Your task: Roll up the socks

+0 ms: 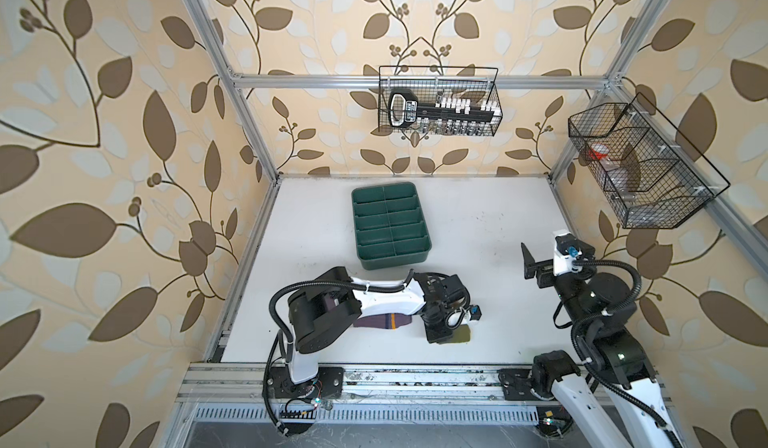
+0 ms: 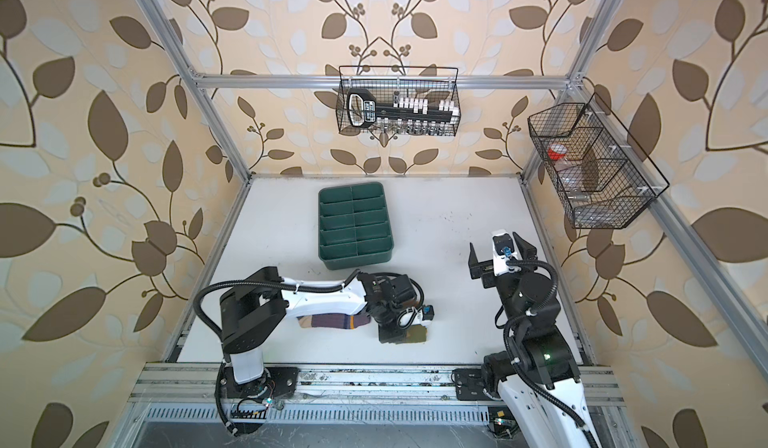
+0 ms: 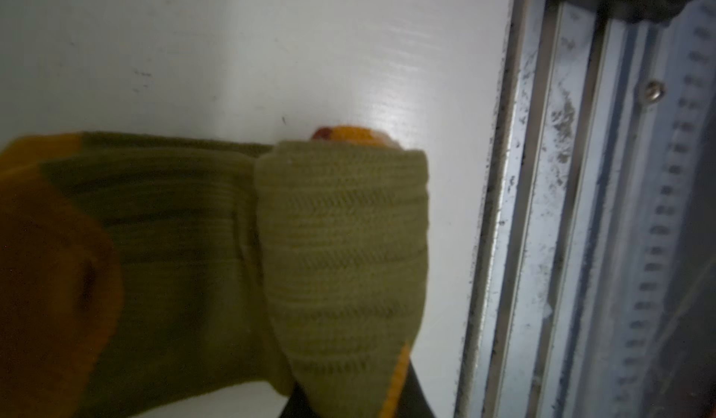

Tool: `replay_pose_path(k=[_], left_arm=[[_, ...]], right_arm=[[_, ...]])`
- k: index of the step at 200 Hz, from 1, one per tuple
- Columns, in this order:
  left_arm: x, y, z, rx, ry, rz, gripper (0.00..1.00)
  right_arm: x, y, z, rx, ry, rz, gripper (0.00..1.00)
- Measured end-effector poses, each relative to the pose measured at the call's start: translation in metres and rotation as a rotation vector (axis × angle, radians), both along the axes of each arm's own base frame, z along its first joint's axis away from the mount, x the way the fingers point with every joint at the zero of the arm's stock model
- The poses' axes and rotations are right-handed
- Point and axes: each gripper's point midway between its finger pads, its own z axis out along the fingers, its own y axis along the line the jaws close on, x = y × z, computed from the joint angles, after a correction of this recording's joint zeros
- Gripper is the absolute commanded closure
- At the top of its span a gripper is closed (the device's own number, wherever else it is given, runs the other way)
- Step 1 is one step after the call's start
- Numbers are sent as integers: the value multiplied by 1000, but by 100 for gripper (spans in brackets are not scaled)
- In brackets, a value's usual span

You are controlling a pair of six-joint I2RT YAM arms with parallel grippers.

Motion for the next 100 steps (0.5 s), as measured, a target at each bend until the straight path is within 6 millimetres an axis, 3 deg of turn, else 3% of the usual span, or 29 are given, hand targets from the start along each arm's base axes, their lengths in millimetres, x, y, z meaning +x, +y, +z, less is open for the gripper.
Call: replay_pose_path(k=[18, 51, 78, 100], left_arm=[[0, -6, 0, -23, 132, 50, 100], [-2, -10, 1, -70, 300, 119, 100], [-7, -15, 0, -96, 394, 134, 100], [-8, -16, 1, -108, 438, 140, 100]], right_arm=[[-12, 27, -10, -130, 40, 176, 0], [-52, 77, -63, -356, 189, 540, 4], [-90, 99, -84, -492, 191, 756, 10], [-105, 107, -110, -611, 222, 863, 13]])
